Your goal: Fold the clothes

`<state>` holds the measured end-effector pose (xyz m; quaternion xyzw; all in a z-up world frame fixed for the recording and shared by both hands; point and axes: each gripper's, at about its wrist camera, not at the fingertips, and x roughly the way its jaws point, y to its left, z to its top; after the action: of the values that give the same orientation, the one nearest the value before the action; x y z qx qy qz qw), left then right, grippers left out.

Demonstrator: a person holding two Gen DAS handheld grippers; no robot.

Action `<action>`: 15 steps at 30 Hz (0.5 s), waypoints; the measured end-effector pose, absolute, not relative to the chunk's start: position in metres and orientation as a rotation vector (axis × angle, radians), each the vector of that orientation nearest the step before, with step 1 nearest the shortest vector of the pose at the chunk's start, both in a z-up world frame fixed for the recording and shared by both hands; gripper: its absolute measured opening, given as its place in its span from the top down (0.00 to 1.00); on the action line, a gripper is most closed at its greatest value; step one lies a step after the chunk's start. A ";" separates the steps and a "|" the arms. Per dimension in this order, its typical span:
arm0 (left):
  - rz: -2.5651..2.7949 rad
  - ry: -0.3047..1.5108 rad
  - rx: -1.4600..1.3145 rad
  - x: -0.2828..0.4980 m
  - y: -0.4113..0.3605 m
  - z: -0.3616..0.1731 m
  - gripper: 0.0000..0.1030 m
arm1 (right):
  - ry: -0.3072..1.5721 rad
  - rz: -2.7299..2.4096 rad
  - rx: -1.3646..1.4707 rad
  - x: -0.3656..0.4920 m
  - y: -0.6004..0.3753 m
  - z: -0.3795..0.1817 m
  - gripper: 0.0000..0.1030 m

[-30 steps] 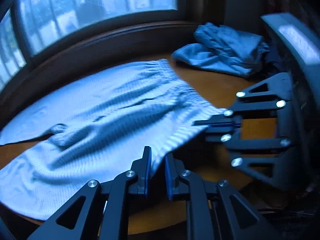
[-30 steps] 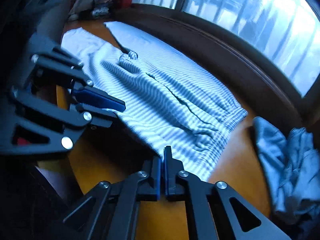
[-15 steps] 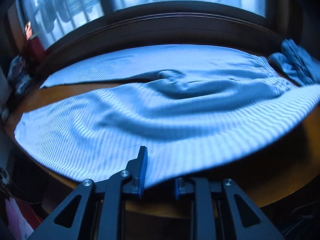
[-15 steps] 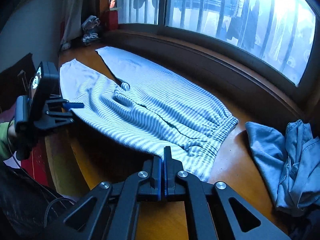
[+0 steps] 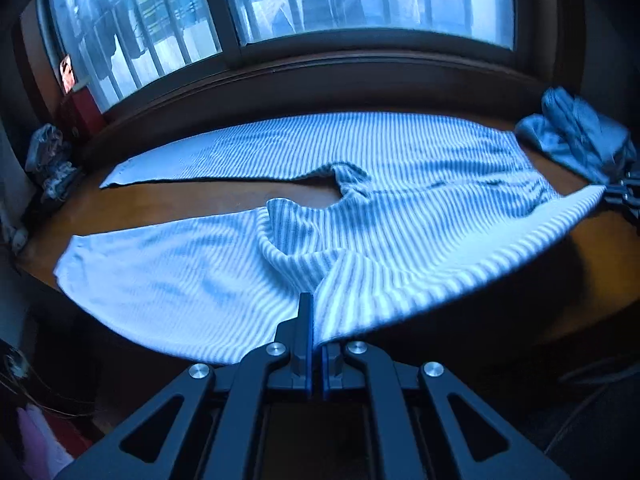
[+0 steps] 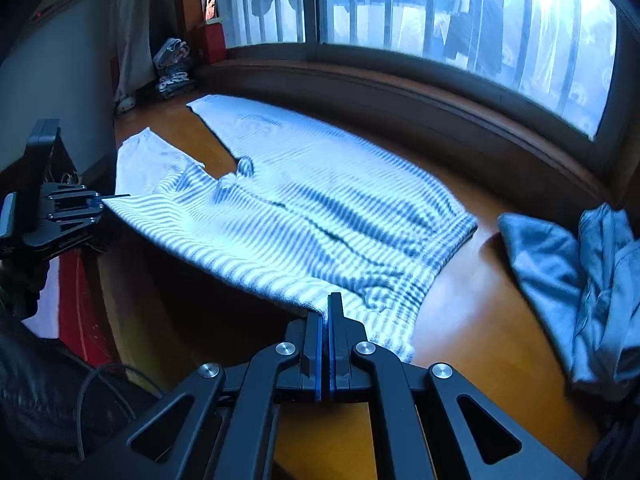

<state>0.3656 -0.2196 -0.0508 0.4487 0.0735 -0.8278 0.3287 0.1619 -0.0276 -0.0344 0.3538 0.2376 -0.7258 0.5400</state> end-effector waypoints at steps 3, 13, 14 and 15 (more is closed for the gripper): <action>-2.153 0.182 1.216 0.368 -0.216 -0.046 0.98 | 0.576 -1.683 0.875 0.165 -0.022 -0.041 0.98; -2.131 0.256 1.197 0.355 -0.213 -0.015 0.98 | 0.555 -1.595 0.868 0.151 -0.007 -0.019 0.98; -2.131 0.251 1.182 0.349 -0.216 -0.007 0.98 | 0.535 -1.591 0.863 0.145 -0.009 -0.013 0.98; -2.125 0.219 1.157 0.339 -0.222 0.003 0.98 | 0.517 -1.592 0.854 0.138 -0.011 -0.006 0.98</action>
<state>0.3393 -0.2215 0.0025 0.4464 0.0846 -0.8198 0.3487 0.1382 -0.0111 -0.0057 0.3669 0.2219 -0.6839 0.5903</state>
